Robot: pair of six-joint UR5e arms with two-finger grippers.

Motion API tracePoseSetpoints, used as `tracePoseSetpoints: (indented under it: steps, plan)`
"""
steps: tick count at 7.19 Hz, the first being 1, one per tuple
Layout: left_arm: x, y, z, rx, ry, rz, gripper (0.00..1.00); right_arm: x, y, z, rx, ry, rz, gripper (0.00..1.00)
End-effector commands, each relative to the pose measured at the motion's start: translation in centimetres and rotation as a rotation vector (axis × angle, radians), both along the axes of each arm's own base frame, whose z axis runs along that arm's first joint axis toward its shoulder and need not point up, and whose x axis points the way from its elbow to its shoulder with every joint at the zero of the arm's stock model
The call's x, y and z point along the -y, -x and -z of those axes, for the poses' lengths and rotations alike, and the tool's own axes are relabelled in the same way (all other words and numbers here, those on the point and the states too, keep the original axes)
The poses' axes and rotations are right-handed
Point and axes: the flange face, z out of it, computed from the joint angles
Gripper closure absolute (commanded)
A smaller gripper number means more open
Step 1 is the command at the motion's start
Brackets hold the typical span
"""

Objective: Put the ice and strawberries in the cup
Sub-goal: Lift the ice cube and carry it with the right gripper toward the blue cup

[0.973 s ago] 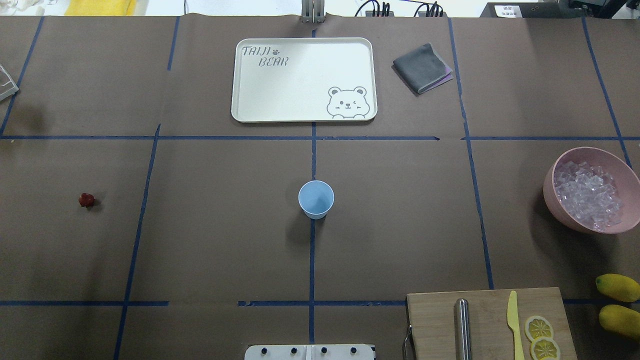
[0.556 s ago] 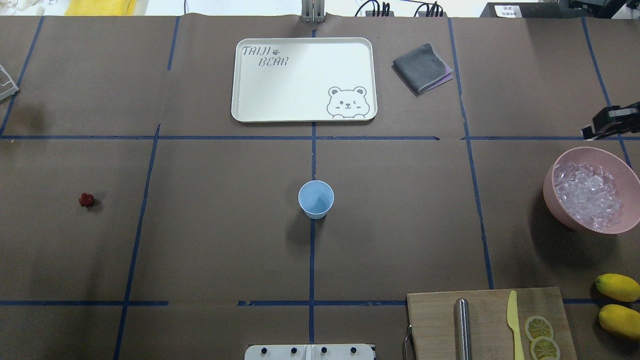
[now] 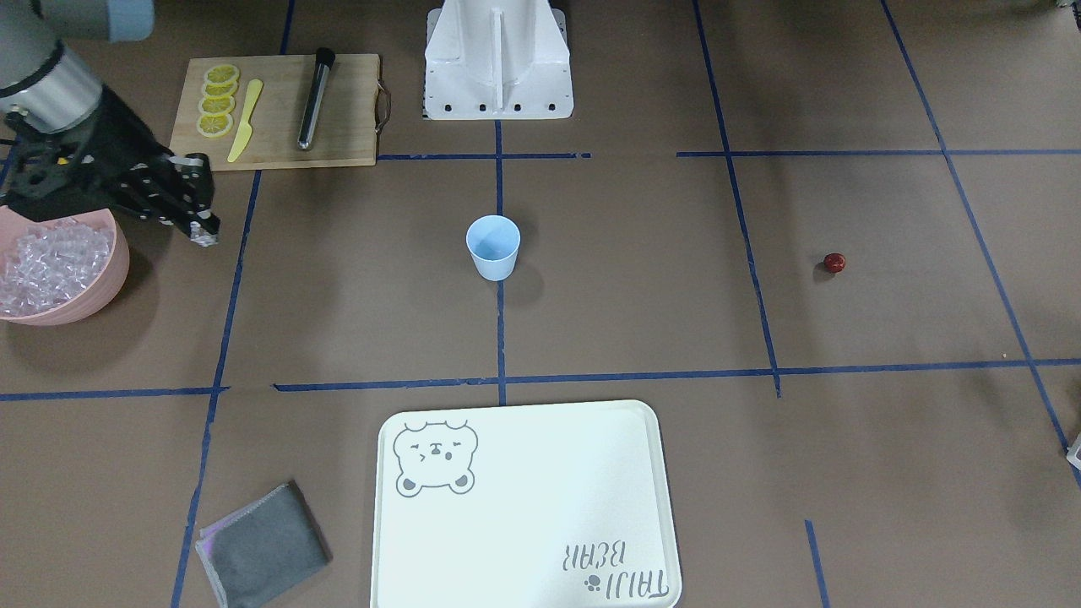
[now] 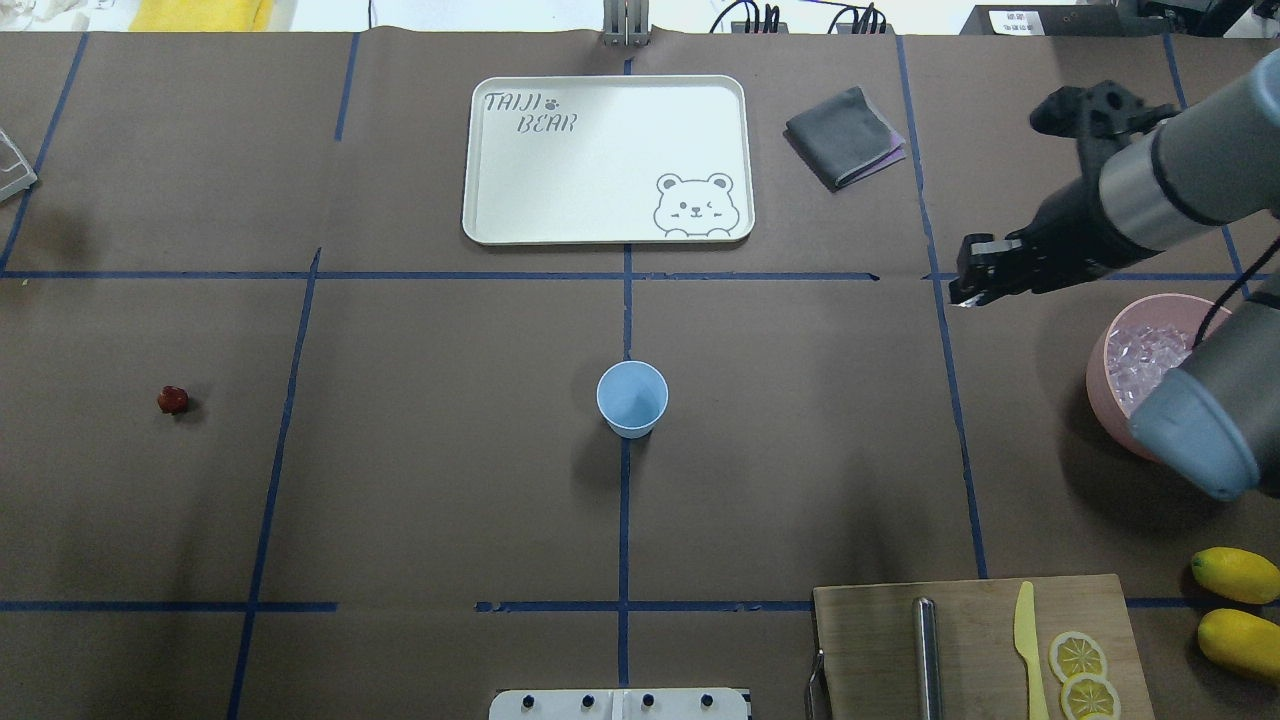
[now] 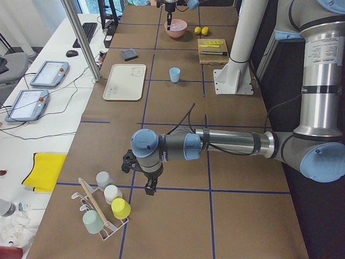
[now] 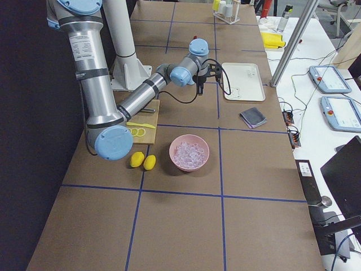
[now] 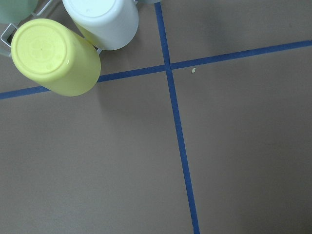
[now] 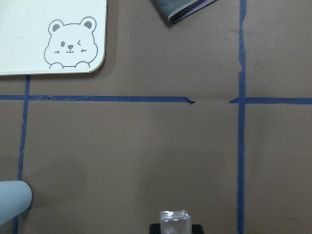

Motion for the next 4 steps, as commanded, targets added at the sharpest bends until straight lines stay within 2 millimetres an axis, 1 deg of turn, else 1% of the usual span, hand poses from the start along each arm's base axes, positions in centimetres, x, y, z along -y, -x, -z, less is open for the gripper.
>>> tracePoseSetpoints:
  steps: [1, 2, 3, 4]
  plan:
    - [-0.1, 0.0, -0.2, 0.000, 0.005, 0.001, 0.00, -1.5, 8.1, 9.5, -0.135, 0.018, 0.008, 0.95]
    - [-0.1, 0.0, -0.3, 0.000, 0.005, 0.000, 0.00, -2.3, 10.1, 11.5, -0.154, 0.033, 0.009, 0.95]
    - [-0.1, 0.0, -0.3, 0.000, 0.008, 0.000, 0.00, -2.4, 13.2, 14.3, -0.137, 0.071, -0.019, 0.96]
    - [-0.1, 0.0, -0.5, 0.000, 0.010, 0.000, 0.00, -3.5, 16.9, 16.3, -0.147, 0.065, -0.042, 0.95]
